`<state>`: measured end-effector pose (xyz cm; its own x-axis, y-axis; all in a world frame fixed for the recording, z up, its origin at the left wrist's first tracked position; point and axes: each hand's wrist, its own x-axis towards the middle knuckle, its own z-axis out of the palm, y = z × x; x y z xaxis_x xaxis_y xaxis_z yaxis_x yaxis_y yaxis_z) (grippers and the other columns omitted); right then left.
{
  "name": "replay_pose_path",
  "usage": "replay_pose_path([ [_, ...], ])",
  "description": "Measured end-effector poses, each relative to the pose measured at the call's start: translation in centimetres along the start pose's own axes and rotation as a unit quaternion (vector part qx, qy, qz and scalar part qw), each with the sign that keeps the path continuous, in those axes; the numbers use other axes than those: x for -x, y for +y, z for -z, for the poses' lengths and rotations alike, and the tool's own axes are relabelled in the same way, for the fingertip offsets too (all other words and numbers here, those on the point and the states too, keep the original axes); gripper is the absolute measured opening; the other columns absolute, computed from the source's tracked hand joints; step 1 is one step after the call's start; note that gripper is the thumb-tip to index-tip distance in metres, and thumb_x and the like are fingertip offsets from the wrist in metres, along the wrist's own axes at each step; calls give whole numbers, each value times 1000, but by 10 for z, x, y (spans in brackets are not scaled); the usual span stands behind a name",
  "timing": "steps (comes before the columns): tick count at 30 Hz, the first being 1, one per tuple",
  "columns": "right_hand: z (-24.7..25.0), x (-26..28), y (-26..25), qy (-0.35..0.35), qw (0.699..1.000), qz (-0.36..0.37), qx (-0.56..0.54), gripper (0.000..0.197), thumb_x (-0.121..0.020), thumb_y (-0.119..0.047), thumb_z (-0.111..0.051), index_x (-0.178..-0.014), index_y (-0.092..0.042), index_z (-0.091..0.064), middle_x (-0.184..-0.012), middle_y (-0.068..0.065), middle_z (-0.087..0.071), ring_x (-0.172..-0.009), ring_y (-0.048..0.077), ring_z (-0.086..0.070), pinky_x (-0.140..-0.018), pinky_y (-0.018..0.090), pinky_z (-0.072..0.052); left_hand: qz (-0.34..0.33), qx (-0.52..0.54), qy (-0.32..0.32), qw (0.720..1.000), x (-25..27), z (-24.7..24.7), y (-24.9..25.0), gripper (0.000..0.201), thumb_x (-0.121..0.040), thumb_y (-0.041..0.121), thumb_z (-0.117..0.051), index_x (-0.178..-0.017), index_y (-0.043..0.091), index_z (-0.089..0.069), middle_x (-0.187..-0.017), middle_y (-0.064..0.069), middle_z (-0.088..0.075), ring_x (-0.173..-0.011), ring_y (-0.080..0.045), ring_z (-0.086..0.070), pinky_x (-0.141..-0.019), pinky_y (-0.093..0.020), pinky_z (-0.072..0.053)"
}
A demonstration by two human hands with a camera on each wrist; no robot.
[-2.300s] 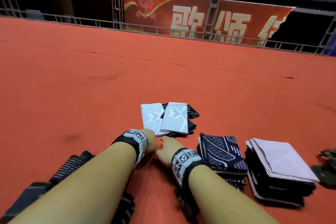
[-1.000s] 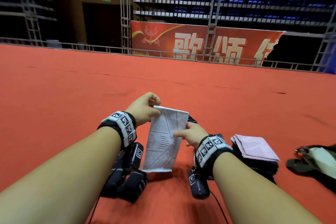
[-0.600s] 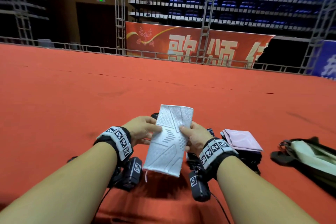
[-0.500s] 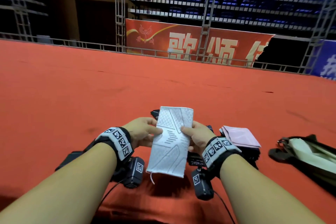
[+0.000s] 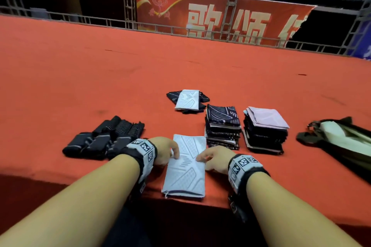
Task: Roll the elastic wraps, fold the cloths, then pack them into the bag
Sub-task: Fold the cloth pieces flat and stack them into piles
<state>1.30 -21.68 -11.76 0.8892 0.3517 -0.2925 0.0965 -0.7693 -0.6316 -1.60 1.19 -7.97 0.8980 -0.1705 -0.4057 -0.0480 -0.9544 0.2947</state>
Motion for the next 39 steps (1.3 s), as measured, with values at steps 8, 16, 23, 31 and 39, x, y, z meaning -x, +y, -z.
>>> replay_pose_path([
  [8,1,2,21,-51,997,42,-48,46,-73,-4,-80,-100,-41,-77,-88,-20,-74,-80,-7,-63,-78,13,-47,-30,2,-32,999,-12,-1,-13,52,-76,9,-78,-120,32,-64,-113,7,-63,-90,-13,-58,-91,-29,-51],
  [16,1,-1,28,-21,988,69,-138,16,-84,-27,-80,-99,-21,-81,-80,-12,-73,-70,-2,-59,-74,15,-45,-43,39,39,998,-16,-9,-21,16,-86,46,-70,-92,31,-68,-90,14,-70,-82,-9,-62,-84,-29,-52],
  [23,-7,-1,31,68,991,17,-111,31,-95,-21,-60,-66,-25,-67,-59,-9,-60,-54,10,-51,-58,26,-42,15,188,27,982,-13,-18,-13,27,-103,31,-55,-82,16,-65,-75,-3,-69,-55,-15,-64,-52,-20,-52],
  [31,-6,-1,17,3,981,-35,-191,26,-54,-19,-65,-78,-16,-72,-73,-3,-66,-61,10,-52,-55,23,-40,85,278,41,956,-17,-21,-3,29,-105,19,-44,-84,4,-56,-59,-11,-64,-43,-22,-59,-48,-27,-52],
  [39,-6,-16,0,53,997,-63,4,31,-88,-42,-67,-91,-11,-73,-87,3,-68,-84,19,-64,-83,32,-52,125,184,44,974,-8,-7,20,33,-96,6,-36,-107,-9,-64,-78,-16,-73,-72,-34,-73,-66,-37,-58],
])
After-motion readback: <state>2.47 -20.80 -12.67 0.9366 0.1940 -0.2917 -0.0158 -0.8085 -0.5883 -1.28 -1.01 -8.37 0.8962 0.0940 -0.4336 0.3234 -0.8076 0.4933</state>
